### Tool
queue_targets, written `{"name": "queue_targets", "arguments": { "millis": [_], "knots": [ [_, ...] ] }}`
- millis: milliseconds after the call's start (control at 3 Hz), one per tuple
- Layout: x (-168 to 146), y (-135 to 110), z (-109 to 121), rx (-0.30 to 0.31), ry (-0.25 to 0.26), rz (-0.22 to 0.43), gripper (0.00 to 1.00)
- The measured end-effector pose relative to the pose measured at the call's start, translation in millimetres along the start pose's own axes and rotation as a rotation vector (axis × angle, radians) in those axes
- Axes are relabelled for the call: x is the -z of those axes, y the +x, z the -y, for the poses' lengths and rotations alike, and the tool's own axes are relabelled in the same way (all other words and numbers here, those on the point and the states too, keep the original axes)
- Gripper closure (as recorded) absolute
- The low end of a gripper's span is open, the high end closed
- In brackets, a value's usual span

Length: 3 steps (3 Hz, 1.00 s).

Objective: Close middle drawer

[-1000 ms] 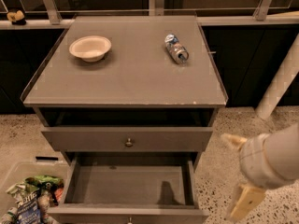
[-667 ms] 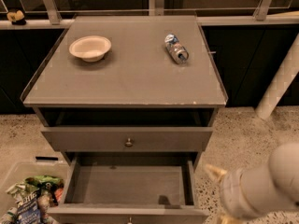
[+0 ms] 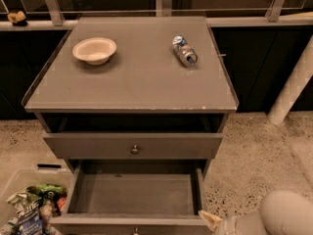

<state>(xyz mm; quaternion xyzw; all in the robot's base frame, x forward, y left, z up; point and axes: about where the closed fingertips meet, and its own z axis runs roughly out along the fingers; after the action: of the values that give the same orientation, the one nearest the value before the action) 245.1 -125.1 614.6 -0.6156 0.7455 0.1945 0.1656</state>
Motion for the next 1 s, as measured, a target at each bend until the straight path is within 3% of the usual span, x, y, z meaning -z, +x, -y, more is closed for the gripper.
{"name": "queue_targets", "arguments": {
  "millis": [667,1000],
  "knots": [
    [-14,10,-12,0.002,-0.014,0.02,0.0],
    [-61,39,-49,-0.035,-0.058,0.073,0.0]
  ]
}}
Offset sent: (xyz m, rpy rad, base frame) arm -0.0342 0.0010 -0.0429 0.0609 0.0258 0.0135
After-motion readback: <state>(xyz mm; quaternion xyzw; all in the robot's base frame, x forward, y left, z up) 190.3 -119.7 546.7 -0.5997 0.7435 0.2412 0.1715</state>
